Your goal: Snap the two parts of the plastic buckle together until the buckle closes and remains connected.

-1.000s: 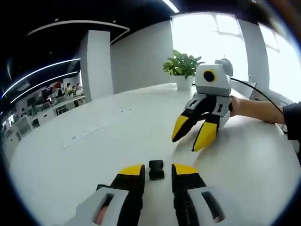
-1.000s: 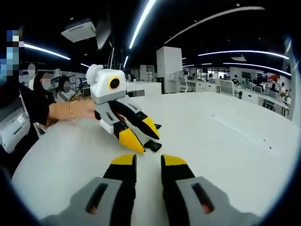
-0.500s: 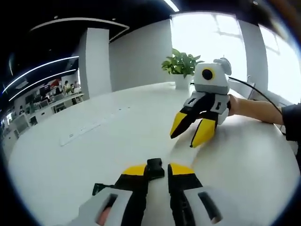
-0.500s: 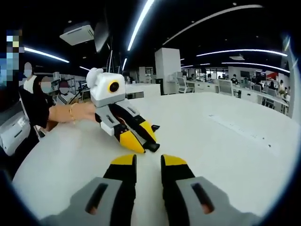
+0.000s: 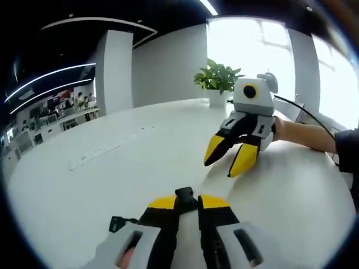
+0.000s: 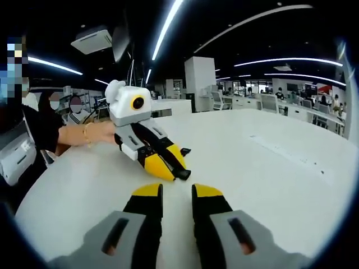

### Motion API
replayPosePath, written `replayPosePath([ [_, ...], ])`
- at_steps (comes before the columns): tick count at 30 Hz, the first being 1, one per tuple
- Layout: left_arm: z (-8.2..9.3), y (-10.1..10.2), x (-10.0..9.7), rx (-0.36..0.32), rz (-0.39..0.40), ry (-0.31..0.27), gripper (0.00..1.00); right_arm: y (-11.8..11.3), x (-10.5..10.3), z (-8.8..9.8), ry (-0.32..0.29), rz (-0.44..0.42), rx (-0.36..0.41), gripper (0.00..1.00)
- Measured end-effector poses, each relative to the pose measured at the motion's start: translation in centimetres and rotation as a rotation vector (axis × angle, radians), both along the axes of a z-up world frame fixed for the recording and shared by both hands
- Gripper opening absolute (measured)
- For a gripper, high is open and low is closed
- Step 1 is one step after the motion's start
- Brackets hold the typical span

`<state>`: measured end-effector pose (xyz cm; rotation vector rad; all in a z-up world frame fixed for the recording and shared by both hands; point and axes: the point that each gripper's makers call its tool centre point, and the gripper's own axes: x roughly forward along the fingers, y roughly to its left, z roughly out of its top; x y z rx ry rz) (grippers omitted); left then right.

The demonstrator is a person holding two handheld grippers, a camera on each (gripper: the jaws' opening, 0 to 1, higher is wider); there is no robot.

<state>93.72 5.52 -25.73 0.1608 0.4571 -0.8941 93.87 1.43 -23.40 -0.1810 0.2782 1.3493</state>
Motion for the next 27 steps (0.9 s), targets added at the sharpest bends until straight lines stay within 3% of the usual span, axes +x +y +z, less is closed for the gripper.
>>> replayPosePath([
  [15,0.0,1.4,-3.2,0.002,-0.055,0.005,0.12,0.9,-0.1,-0.4,-0.002,-0.010,-0.013,0.20],
  [20,0.3,2.7,-4.3,0.003,-0.064,-0.010,0.12,2.3,0.0,-0.5,-0.007,-0.010,-0.021,0.20],
  [27,0.9,4.5,-5.7,-0.046,-0.062,0.007,0.12,5.1,0.9,-0.5,-0.009,-0.001,-0.037,0.20],
])
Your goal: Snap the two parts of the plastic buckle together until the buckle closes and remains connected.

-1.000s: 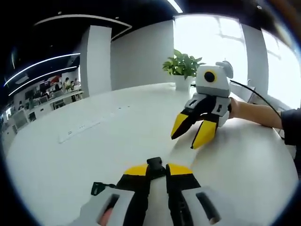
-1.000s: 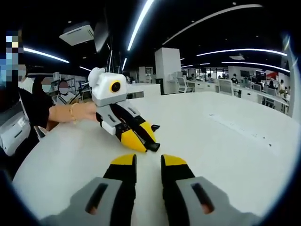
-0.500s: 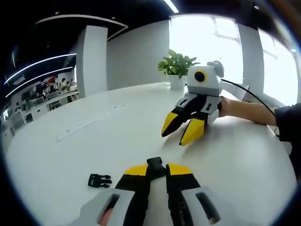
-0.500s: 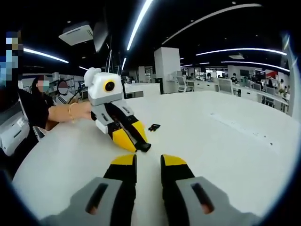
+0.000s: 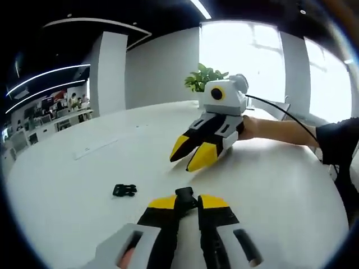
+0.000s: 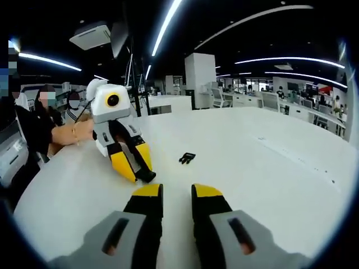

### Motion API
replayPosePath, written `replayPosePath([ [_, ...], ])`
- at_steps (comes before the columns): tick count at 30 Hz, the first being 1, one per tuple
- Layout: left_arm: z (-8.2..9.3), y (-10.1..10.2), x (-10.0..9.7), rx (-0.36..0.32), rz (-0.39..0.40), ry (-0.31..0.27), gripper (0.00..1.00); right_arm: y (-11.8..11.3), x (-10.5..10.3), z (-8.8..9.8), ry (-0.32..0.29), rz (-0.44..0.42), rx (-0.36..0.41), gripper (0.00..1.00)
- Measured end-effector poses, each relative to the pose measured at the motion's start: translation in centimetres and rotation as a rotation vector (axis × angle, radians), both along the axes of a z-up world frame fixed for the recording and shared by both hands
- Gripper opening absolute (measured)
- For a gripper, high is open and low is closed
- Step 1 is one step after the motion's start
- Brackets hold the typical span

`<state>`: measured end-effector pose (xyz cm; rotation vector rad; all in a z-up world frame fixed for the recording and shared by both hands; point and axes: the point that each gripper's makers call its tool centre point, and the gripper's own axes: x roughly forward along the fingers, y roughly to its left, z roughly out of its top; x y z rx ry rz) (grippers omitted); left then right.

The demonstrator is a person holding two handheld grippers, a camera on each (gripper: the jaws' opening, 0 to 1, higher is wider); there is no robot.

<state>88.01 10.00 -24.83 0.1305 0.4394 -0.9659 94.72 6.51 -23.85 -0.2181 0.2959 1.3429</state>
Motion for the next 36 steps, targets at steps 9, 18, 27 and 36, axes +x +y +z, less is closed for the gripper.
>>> replayPosePath([
  [9,0.6,2.5,-1.9,-0.010,0.027,-0.009,0.12,3.8,1.3,-0.6,0.011,0.020,-0.014,0.20],
  [18,0.3,4.1,-2.9,-0.029,0.044,-0.010,0.12,5.1,2.0,-1.0,0.028,0.012,-0.022,0.21],
  [27,0.0,4.9,-2.7,-0.036,0.052,-0.005,0.13,5.5,0.9,-1.0,0.046,0.032,-0.023,0.21],
  [36,0.1,5.5,-2.6,-0.053,0.056,0.003,0.13,6.4,-0.4,-1.1,0.039,0.063,-0.026,0.21],
])
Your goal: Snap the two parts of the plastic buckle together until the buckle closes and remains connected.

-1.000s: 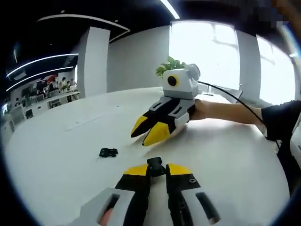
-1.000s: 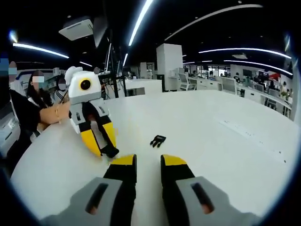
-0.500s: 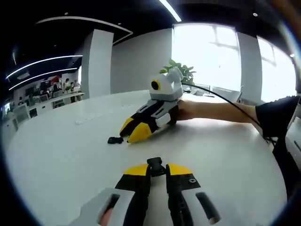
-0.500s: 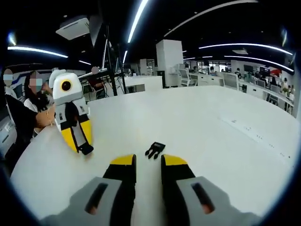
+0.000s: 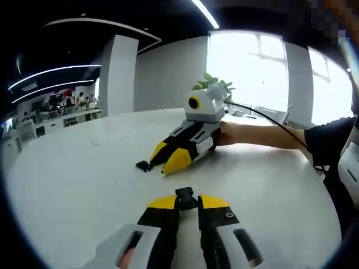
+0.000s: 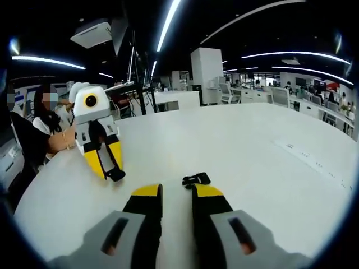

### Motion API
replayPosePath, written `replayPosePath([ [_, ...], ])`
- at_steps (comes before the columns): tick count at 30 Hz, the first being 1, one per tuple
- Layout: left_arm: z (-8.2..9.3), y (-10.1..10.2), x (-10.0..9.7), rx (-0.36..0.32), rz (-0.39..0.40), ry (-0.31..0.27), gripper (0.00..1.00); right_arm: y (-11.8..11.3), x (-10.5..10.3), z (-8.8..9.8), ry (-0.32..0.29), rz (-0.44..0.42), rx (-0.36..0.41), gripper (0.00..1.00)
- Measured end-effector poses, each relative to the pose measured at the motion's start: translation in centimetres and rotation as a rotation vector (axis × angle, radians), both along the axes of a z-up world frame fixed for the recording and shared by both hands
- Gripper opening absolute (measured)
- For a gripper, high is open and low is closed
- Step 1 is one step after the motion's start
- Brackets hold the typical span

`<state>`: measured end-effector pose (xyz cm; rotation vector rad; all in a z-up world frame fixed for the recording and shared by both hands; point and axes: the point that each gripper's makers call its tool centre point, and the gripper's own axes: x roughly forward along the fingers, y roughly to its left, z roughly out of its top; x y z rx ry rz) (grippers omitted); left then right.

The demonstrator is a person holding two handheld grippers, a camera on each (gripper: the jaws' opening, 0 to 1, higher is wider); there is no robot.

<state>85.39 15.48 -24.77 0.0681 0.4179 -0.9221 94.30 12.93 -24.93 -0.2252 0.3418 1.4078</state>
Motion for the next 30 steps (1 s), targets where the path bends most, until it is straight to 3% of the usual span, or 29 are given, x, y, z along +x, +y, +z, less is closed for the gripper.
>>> replayPosePath([
  [7,-0.4,1.0,0.1,0.018,0.013,0.003,0.13,0.6,-1.2,0.1,-0.044,0.061,-0.019,0.21],
  [13,-0.5,1.6,0.3,0.017,0.014,0.016,0.13,-0.5,1.3,0.9,-0.116,0.054,-0.014,0.20],
  [18,-0.5,1.7,0.3,0.020,0.009,0.013,0.13,-0.4,2.4,0.1,-0.128,0.113,-0.062,0.21],
  [30,-0.5,1.5,-0.1,0.011,0.000,0.017,0.13,0.8,2.9,-0.1,-0.111,0.225,-0.056,0.21],
])
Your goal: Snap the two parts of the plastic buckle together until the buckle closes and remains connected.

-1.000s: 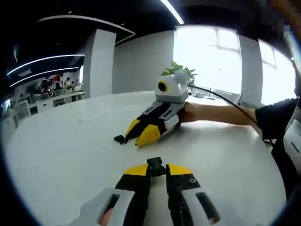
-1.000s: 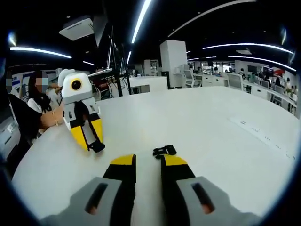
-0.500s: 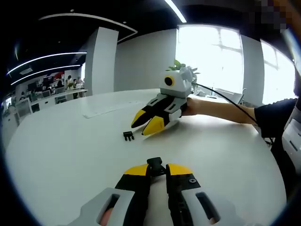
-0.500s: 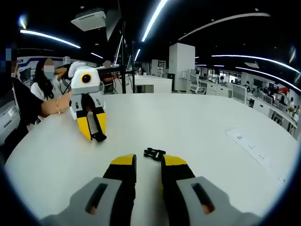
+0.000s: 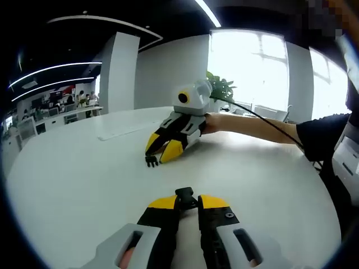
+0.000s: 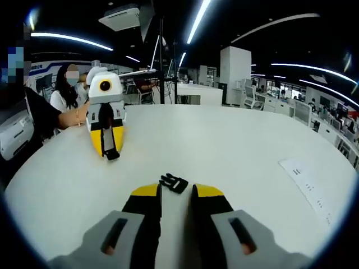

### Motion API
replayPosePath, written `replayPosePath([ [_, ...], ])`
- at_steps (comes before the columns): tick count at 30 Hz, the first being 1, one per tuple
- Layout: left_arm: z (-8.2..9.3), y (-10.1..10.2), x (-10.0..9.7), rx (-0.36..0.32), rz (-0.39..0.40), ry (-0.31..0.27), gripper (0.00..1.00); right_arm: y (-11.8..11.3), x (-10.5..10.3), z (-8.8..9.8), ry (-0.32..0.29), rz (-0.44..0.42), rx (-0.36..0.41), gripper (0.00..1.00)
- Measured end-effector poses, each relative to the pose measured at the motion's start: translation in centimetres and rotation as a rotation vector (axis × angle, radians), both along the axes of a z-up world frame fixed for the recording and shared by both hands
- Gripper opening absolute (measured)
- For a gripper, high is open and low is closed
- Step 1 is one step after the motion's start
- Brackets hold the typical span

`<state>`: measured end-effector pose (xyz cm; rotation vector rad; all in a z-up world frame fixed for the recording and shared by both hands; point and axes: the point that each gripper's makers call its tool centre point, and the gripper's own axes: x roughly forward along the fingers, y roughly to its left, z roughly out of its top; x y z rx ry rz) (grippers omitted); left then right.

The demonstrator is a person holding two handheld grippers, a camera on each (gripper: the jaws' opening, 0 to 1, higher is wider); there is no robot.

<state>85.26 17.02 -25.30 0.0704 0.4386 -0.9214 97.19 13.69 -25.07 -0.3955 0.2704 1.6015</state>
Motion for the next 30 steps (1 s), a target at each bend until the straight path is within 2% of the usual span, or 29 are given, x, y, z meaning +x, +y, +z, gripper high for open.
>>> replayPosePath([
  [9,-0.2,-0.1,-0.1,0.012,-0.011,-0.002,0.13,0.7,-1.5,-0.1,0.010,0.065,-0.013,0.20],
  [21,-0.5,-0.3,0.0,0.038,-0.023,-0.007,0.13,0.5,-2.6,-0.2,-0.006,0.067,-0.001,0.14],
  [30,-0.6,-0.4,0.0,0.046,-0.030,-0.010,0.13,0.8,-2.5,-0.2,-0.002,0.060,0.004,0.20],
])
